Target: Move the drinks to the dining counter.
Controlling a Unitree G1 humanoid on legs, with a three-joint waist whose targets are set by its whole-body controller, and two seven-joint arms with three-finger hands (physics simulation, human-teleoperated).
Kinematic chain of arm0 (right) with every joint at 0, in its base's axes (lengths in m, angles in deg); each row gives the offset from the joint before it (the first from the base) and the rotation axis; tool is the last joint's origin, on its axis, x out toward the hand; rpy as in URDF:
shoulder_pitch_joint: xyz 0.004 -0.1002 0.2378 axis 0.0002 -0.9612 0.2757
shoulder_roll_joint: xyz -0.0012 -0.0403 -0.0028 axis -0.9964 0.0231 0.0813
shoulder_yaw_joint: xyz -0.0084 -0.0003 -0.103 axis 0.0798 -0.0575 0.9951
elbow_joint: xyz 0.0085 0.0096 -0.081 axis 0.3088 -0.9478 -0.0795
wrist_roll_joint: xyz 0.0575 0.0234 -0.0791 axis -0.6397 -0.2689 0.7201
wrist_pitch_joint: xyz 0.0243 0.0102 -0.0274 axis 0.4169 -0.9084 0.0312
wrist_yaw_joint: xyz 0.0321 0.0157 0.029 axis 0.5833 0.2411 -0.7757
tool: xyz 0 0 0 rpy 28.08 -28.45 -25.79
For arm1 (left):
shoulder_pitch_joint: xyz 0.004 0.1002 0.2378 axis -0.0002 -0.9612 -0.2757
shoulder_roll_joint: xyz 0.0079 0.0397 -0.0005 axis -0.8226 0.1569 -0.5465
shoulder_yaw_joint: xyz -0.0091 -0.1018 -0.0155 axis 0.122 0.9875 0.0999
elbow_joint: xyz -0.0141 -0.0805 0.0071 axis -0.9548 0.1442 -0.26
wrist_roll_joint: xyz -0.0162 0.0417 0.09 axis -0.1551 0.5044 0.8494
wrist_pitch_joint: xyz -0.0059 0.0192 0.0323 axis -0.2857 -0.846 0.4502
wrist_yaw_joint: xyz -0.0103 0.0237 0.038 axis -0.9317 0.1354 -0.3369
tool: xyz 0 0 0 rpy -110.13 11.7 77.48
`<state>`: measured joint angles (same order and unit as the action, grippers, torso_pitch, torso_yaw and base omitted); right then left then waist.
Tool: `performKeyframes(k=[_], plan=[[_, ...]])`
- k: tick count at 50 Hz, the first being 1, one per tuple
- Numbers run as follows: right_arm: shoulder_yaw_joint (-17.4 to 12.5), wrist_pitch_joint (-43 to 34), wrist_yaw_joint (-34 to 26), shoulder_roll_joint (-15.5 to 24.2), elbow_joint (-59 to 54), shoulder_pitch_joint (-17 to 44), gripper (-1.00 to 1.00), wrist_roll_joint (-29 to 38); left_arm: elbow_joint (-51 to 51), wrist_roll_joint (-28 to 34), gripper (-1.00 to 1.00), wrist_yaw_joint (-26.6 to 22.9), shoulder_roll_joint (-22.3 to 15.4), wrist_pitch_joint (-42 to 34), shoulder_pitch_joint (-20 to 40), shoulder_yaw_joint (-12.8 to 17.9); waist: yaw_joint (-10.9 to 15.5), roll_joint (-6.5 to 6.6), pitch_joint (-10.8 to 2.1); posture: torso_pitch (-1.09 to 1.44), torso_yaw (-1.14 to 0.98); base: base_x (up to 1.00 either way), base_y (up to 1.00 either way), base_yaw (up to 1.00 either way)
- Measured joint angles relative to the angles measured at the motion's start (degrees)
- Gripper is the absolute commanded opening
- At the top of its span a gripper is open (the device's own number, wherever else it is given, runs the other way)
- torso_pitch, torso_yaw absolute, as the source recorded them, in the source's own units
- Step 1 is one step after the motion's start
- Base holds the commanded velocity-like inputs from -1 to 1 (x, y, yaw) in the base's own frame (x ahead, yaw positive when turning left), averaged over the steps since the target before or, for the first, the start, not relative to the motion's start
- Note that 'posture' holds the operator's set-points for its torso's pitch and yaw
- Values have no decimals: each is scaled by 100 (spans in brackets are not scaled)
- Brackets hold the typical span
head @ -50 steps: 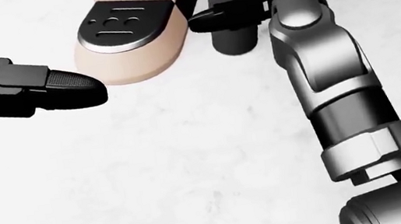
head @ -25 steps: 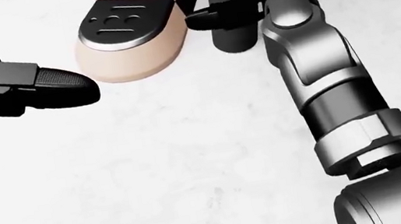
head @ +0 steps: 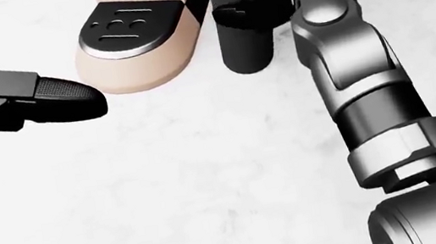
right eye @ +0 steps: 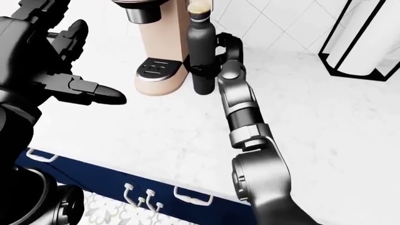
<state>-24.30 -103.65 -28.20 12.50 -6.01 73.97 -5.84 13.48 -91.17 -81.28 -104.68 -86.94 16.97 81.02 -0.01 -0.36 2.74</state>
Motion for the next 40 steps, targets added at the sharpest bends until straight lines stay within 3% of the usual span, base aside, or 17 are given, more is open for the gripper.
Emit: performKeyframes(k=[10, 23, 28, 31, 33, 37, 40], plan=[[51, -1407, -507, 222, 1898, -522, -100, -76, -25, -30, 100, 11, -52, 2, 3, 88, 36, -17, 111, 0, 0, 0, 0, 0], [63, -2579, -1234, 396, 3979, -967, -100, 139, -16, -103, 100, 100, -47, -51, 68, 92, 11, -22, 121, 0, 0, -1, 0, 0], [33, -2974, -1396, 366, 4465, -865, -100, 205, 58, -124, 100, 122, -79, -185, 182, 137, 20, 89, -102, 0, 0, -35, 17, 0], [15, -3016, -1431, 358, 4708, -883, -100, 287, 164, -179, 100, 101, -80, -236, 226, 126, 21, -108, -88, 0, 0, -58, 47, 0], [13, -3082, -1452, 324, 4778, -889, -100, 338, 157, -212, 100, 85, -106, -295, 272, 137, 75, -146, -78, 0, 0, -59, 61, 0], [67, -3209, -1532, 292, 4910, -872, -100, 376, 125, -229, 100, 87, -147, -375, 365, 204, 183, 39, 5, 0, 0, -66, 63, 0], [67, -3291, -1591, 288, 4988, -898, -100, 409, 156, -254, 100, 85, -167, -443, 421, 220, 257, 263, 36, 0, 0, -70, 62, 0]])
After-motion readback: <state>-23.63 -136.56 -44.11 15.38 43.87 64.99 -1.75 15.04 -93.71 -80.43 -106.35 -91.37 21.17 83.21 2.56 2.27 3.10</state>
